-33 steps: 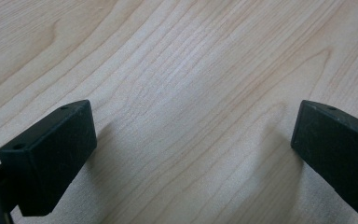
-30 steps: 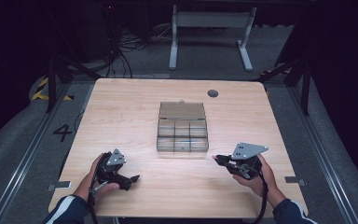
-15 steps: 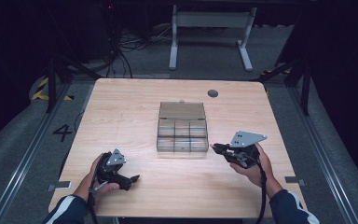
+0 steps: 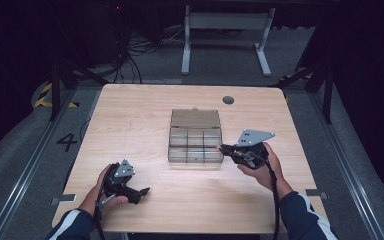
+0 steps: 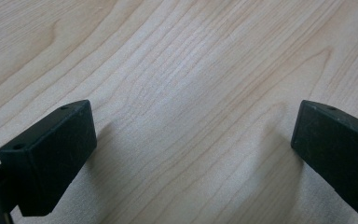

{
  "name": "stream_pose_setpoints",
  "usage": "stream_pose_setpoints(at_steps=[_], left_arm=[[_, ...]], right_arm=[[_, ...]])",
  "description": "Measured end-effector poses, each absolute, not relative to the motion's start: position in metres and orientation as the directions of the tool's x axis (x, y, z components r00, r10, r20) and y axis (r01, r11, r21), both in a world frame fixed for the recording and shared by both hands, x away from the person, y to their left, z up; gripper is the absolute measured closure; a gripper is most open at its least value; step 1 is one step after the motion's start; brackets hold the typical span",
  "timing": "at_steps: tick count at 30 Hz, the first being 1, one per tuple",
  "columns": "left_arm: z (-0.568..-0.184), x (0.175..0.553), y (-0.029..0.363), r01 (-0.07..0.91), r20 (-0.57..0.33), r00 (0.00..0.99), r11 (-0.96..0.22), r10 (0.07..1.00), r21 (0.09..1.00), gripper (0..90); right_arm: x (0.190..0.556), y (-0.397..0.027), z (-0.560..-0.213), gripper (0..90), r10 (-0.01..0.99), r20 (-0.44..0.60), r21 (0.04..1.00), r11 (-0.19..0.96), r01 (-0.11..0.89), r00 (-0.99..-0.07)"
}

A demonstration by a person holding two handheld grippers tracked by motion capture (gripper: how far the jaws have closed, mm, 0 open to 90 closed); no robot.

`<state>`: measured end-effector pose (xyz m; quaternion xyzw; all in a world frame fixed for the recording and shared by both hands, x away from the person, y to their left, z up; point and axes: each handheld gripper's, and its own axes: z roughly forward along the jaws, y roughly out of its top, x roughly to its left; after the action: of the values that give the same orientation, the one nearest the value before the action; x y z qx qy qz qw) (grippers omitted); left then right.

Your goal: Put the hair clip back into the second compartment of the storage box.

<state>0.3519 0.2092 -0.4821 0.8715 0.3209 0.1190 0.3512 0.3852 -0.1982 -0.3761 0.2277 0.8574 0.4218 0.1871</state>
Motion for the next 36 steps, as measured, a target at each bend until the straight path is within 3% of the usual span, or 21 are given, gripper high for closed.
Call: stream_pose_setpoints(at_steps=[36], left_arm=[[-0.482, 0.352, 0.209, 0.474, -0.018, 0.767, -0.547, 0.642, 0.69, 0.5]], right_arm=[[0.452, -0.141, -0.374, 84.5, 0.526, -0.122, 0.751, 0.603, 0.269, -0.841]])
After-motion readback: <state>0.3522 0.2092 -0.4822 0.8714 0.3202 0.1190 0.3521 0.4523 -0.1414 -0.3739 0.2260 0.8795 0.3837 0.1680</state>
